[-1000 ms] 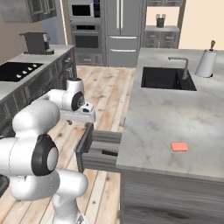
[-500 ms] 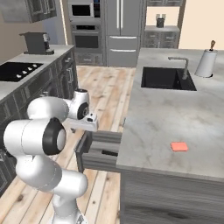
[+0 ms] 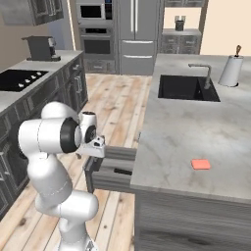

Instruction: Pick the pizza cutter from the drawer and place it on the counter.

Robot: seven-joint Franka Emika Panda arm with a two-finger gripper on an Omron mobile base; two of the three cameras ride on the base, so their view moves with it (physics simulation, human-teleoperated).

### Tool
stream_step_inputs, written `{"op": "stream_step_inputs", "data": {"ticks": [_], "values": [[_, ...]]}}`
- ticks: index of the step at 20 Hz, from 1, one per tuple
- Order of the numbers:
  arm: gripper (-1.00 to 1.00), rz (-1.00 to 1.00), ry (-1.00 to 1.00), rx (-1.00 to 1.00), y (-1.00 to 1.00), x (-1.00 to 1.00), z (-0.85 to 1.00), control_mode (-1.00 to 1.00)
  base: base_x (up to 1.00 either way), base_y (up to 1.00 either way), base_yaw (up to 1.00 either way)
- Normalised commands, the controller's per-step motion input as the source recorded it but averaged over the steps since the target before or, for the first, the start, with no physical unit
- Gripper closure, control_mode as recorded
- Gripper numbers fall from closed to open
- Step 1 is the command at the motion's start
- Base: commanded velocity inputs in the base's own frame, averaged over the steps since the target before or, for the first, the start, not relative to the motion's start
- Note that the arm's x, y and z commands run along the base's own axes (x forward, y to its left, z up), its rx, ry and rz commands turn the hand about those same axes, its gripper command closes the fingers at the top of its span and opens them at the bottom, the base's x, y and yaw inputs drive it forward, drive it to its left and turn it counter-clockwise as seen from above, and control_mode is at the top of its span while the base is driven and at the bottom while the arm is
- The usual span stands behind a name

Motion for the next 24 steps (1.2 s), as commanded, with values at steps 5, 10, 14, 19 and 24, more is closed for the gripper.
{"op": "stream_step_inputs", "data": {"ticks": [5, 10, 14, 19, 24], "values": [[-1.0, 0.0, 0.02, 0.0, 0.66, -0.11, -0.31, -1.0, 0.0, 0.0, 0.0], [-1.0, 0.0, 0.0, 0.0, 0.54, -0.14, -0.33, -1.0, 0.0, 0.0, 0.0], [-1.0, 0.0, 0.0, 0.0, 0.29, -0.01, -0.38, -1.0, 0.0, 0.0, 0.0], [-1.0, 0.02, -0.03, 0.01, 0.49, -0.04, -0.54, -1.0, 0.0, 0.0, 0.0], [-1.0, 0.09, -0.07, 0.03, 1.0, -0.19, -0.99, -1.0, 0.0, 0.0, 0.0]]}}
